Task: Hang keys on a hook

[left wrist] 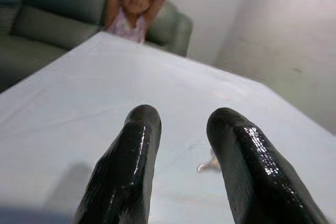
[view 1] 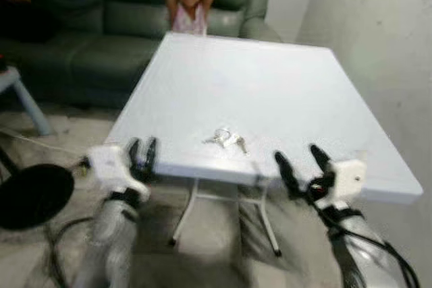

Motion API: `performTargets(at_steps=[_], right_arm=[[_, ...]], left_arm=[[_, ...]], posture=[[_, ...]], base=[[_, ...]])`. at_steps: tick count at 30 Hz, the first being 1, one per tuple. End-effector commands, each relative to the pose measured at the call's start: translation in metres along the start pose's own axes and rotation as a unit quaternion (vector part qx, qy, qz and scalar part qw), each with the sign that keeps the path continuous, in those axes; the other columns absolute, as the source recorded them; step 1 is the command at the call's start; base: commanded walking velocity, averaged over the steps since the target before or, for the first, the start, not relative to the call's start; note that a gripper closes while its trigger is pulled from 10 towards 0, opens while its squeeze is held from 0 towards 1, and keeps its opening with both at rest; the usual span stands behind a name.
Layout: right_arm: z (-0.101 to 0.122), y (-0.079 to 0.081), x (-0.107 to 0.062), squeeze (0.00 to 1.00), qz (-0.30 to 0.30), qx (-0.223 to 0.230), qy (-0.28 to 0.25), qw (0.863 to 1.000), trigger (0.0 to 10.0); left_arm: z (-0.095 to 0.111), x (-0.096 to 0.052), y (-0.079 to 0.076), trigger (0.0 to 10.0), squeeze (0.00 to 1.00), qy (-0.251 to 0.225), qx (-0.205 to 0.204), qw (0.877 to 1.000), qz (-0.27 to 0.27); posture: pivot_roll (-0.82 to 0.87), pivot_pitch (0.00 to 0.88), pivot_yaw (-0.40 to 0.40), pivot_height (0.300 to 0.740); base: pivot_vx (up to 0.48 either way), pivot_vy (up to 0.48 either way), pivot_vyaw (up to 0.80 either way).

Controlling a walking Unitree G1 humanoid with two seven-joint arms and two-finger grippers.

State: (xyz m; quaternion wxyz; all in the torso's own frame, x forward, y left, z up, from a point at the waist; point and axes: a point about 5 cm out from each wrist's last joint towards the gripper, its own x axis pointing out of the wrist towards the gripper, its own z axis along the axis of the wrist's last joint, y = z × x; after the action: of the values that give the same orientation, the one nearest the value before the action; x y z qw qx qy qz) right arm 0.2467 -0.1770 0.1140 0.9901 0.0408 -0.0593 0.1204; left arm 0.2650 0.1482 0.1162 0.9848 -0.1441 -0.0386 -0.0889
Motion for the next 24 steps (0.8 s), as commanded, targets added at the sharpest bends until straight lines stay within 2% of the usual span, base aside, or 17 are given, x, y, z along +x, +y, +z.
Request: performTargets(at_steps=[1,7,18,24], right_arm=[[0.0024,0.0076,0.0038,0.0,0.013,0.007,-0.007,1.0,10.0],[0.0024,0.0078,0.0036,0.0,0.016,0.006,-0.005,1.0,10.0],[0.0024,0.0093,0.0037,0.0,0.026,0.004,-0.002,1.0,10.0],[0.0014,0.013,0.0069,0.0,0.068,-0.021,0.013,0.997,10.0]], left_arm=[[0.0053,-0.0018,0.0087,10.0,0.0,-0.005,0.01,1.0,0.015],[0.0044,-0.0015,0.0076,10.0,0.0,-0.005,0.008,1.0,0.016],[0.0028,-0.0034,0.0045,10.0,0.0,-0.007,0.024,1.0,0.017],[0.0002,-0.0084,0.0001,10.0,0.0,-0.011,0.029,0.999,0.008]], posture=[[0.11,0.0,-0.058,0.74],[0.11,0.0,-0.058,0.74],[0.11,0.0,-0.064,0.74],[0.11,0.0,-0.064,0.74]], base=[[0.341,0.277,0.0],[0.331,0.289,0.0],[0.0,0.0,0.0],[0.0,0.0,0.0]])
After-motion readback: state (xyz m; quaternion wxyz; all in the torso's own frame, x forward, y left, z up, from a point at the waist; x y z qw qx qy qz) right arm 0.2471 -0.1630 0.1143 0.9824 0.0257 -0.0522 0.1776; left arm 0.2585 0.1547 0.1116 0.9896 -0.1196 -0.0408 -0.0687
